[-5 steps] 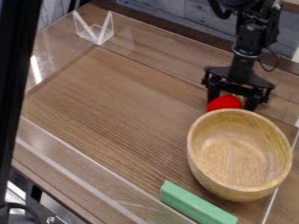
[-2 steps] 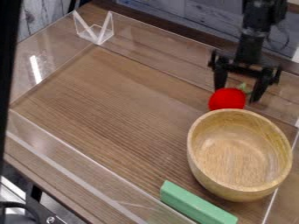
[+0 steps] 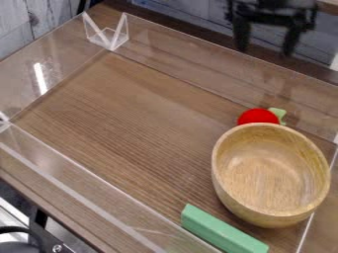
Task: Move the red object to the right side of the table
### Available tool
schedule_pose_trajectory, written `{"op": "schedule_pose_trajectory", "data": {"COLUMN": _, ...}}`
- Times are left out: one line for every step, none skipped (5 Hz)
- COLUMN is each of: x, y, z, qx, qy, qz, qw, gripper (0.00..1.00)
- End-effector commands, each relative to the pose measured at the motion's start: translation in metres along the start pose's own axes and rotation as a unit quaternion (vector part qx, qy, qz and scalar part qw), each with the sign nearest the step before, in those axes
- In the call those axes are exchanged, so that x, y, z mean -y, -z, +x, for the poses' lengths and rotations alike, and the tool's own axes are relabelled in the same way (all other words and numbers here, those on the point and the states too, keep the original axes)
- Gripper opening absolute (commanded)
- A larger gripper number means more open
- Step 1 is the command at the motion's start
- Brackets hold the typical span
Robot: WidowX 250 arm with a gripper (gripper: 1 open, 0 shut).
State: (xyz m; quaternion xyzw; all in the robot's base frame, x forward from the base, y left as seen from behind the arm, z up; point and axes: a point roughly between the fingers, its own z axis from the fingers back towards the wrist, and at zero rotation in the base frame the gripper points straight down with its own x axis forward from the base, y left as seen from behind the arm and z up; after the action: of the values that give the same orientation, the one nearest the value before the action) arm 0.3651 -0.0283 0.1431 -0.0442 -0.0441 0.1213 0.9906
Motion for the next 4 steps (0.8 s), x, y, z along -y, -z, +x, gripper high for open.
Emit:
{"op": "schedule_pose_trajectory", "data": {"x": -0.032, "y": -0.032, "z": -0.001, "qx": 0.036, "qy": -0.007, "qz": -0.001, "qw": 0.9993, "gripper": 1.00}}
{"op": "schedule_pose_trajectory", "data": {"x": -0.041, "y": -0.029, "z": -0.008, "qx": 0.025, "qy": -0.015, "qz": 0.008, "qw": 0.9995, "gripper": 1.00}}
{"op": "schedule_pose_trajectory", "data": {"x": -0.048, "y": -0.024, "z": -0.012, "qx": 0.017, "qy": -0.015, "qz": 0.016, "qw": 0.9996, "gripper": 1.00}}
{"op": "schedule_pose_trajectory", "data": {"x": -0.067, "y": -0.020, "z": -0.007, "qx": 0.013, "qy": -0.008, "qz": 0.022, "qw": 0.9996, "gripper": 1.00}}
